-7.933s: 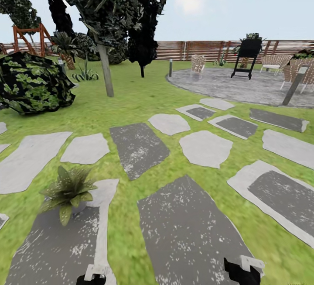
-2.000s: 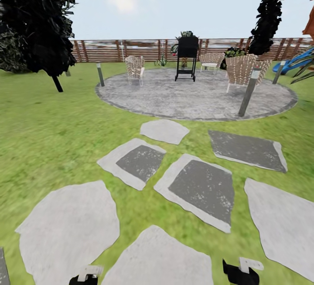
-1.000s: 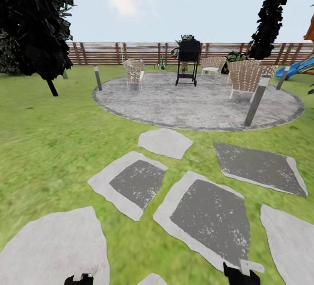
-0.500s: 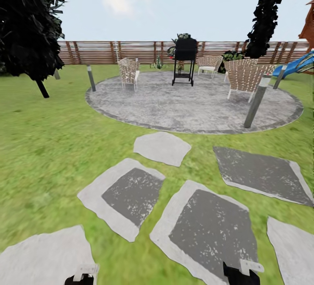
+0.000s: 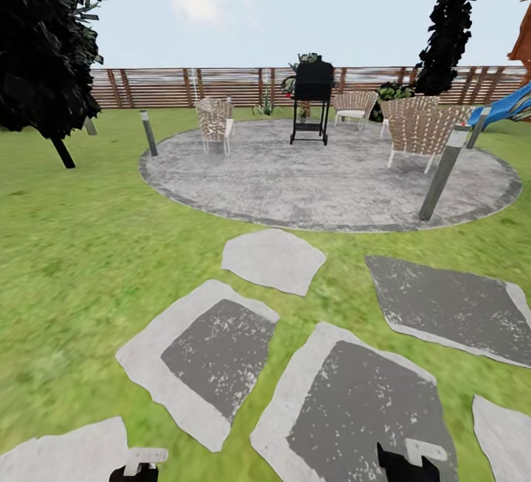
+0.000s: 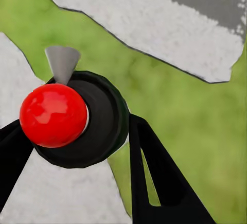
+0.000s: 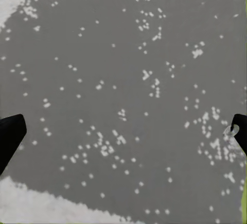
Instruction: Pick up the pesticide atomizer in the garden and spray insectifuge to fully cover both potted plants in the garden.
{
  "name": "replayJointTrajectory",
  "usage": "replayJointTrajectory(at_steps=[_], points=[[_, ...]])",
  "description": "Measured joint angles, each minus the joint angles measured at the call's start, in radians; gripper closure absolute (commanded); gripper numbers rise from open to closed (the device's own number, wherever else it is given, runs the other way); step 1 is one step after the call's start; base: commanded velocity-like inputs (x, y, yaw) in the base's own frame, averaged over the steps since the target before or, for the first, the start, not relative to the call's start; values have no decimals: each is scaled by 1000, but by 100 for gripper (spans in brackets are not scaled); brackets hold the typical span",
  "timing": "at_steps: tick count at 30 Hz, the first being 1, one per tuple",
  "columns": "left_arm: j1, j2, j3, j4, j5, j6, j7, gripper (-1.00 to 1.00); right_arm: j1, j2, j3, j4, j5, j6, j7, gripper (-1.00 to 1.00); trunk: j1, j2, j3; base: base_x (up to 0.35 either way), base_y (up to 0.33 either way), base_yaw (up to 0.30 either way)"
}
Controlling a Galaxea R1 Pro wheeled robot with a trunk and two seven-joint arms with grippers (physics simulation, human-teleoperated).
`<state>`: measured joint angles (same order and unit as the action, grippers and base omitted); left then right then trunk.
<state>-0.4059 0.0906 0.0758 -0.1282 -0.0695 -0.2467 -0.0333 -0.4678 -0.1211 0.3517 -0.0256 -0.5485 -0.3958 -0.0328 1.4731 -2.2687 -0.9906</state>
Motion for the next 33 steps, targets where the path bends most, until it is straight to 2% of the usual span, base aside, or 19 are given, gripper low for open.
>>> replayJointTrajectory(at_steps=[33], points=[[0, 0, 0, 0, 0, -2, 0, 100, 0, 0, 0, 0, 0, 0, 0, -100, 0, 0, 0, 336, 0, 0]])
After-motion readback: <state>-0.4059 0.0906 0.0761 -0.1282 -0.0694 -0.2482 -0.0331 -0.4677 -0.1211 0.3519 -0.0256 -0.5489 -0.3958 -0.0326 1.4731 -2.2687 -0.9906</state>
